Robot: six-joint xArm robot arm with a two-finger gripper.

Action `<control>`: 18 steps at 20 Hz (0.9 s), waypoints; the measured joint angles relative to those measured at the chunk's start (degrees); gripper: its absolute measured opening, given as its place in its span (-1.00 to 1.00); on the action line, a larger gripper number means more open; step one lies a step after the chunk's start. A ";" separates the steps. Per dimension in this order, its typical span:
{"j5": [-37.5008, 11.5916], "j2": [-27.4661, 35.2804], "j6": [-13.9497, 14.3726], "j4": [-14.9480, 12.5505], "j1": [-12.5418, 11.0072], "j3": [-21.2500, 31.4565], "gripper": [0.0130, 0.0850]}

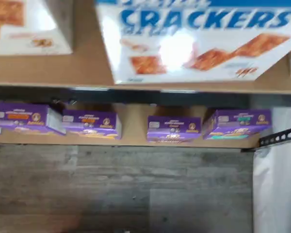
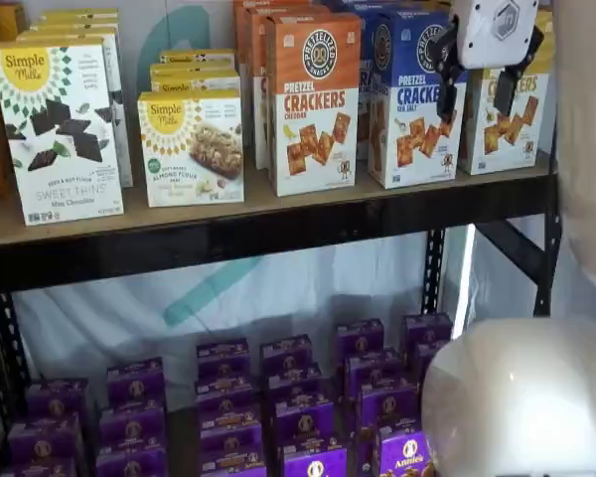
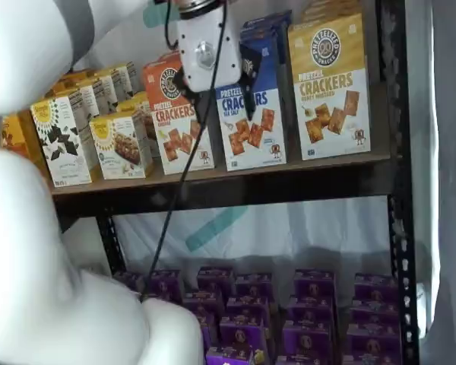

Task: Retrieve the yellow and white box located on the top shelf, the sixth one from the left

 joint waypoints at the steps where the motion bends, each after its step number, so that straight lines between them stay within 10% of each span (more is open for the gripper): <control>1: -0.65 0.82 -1.03 0.11 -1.02 -0.37 1.00; 18: -8.78 12.28 -14.69 1.66 -14.93 -6.82 1.00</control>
